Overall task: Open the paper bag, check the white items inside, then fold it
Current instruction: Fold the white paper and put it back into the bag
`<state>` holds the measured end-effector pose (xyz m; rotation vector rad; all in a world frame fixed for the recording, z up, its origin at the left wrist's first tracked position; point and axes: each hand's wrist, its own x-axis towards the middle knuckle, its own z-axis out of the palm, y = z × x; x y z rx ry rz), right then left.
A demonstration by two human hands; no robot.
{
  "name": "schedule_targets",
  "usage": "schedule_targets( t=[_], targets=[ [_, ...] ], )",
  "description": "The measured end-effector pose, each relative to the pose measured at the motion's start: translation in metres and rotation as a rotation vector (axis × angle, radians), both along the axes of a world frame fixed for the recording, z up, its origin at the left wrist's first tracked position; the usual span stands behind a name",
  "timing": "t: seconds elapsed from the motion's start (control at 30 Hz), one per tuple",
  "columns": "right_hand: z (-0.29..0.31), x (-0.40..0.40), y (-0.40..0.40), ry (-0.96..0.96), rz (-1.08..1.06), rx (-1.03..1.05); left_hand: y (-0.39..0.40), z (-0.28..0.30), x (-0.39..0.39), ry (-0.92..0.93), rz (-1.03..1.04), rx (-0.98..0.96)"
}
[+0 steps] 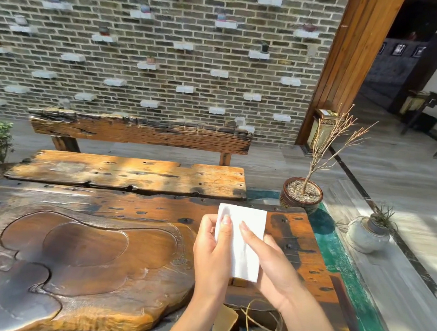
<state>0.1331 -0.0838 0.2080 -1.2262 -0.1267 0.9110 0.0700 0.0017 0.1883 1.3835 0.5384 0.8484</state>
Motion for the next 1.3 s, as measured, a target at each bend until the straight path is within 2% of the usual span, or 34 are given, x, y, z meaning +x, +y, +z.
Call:
schedule_targets(
  t=[0.17,0.47,0.67,0.87,1.07,1.3],
  targets=[
    [-0.024,0.014,-0.020,-0.019,-0.123,-0.046,-0.001,-0.019,-0.008,0.069,-0.047,-0.053],
    [-0.087,0.047,-0.106,0.064,-0.193,-0.171,0.001,-0.091,-0.030,0.409,-0.337,-0.017],
    [-0.112,0.057,-0.141,0.087,-0.242,-0.267,-0.008,-0.147,-0.033,0.590,-0.371,-0.008],
    [-0.128,0.058,-0.145,0.112,-0.184,-0.357,-0.014,-0.182,-0.033,0.684,-0.385,0.008],
    [-0.137,0.055,-0.135,0.068,-0.048,-0.459,-0.021,-0.197,-0.031,0.735,-0.348,0.164],
    [-0.146,0.059,-0.143,0.027,0.007,-0.600,-0.024,-0.205,-0.034,0.779,-0.340,0.099]
  ],
)
